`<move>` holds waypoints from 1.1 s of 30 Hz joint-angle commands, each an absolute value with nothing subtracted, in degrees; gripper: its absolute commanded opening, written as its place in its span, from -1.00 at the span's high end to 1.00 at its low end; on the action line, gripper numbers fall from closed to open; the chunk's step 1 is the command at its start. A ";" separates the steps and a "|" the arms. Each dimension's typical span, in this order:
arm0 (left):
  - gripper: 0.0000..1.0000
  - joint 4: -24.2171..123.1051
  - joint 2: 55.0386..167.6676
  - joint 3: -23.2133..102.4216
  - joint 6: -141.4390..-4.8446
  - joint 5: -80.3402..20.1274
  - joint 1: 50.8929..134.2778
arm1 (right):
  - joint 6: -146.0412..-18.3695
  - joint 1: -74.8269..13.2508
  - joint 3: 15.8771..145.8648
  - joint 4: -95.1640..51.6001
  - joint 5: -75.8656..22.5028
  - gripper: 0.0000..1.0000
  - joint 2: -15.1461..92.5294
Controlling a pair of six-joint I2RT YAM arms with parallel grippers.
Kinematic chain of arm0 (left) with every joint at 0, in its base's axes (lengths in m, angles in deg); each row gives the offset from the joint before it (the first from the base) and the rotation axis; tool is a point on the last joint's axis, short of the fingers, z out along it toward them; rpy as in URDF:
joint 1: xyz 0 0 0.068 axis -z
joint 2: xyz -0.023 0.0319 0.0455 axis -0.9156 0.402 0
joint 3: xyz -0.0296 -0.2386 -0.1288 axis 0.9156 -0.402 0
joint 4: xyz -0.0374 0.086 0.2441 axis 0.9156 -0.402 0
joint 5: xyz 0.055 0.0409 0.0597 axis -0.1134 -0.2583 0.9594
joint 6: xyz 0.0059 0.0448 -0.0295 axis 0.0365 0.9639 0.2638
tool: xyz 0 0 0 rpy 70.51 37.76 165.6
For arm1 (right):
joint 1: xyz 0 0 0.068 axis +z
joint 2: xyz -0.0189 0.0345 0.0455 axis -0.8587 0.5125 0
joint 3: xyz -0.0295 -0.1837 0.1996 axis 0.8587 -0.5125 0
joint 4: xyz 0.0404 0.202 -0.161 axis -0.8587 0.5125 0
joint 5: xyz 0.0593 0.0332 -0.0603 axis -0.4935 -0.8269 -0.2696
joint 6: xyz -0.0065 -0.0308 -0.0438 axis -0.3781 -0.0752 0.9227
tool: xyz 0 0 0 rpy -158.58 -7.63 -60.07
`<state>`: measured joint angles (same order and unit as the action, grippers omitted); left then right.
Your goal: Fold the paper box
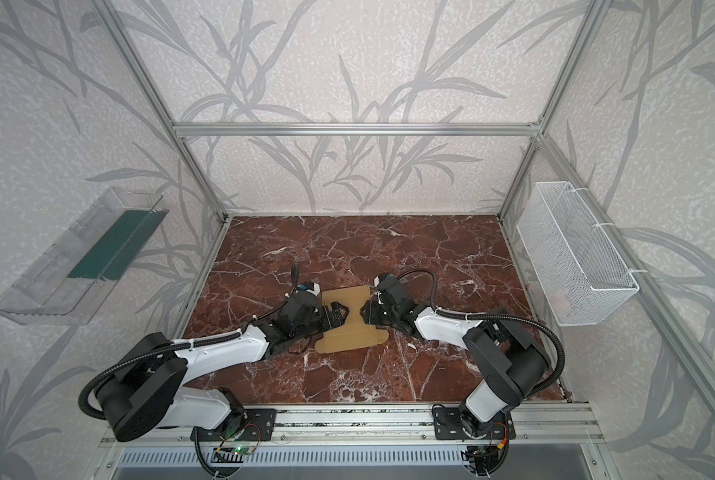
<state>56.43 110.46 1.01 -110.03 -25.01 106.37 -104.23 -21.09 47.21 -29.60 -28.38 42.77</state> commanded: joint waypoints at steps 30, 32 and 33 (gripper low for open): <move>-0.99 41.88 96.91 -0.30 -108.71 -28.15 99.70 | -98.25 -23.71 45.11 -13.25 -31.40 -0.16 27.88; -0.99 42.32 97.10 -0.60 -108.91 -28.46 99.71 | -98.43 -23.62 44.60 -13.63 -31.40 -0.16 28.31; -0.98 42.82 97.30 -0.66 -109.18 -28.78 99.76 | -98.60 -23.52 44.36 -14.03 -31.43 -0.16 28.79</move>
<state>42.48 97.66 -0.15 -108.06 -27.94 99.77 -97.24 -23.90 44.92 -11.76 -30.30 28.65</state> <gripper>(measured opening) 0.992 0.583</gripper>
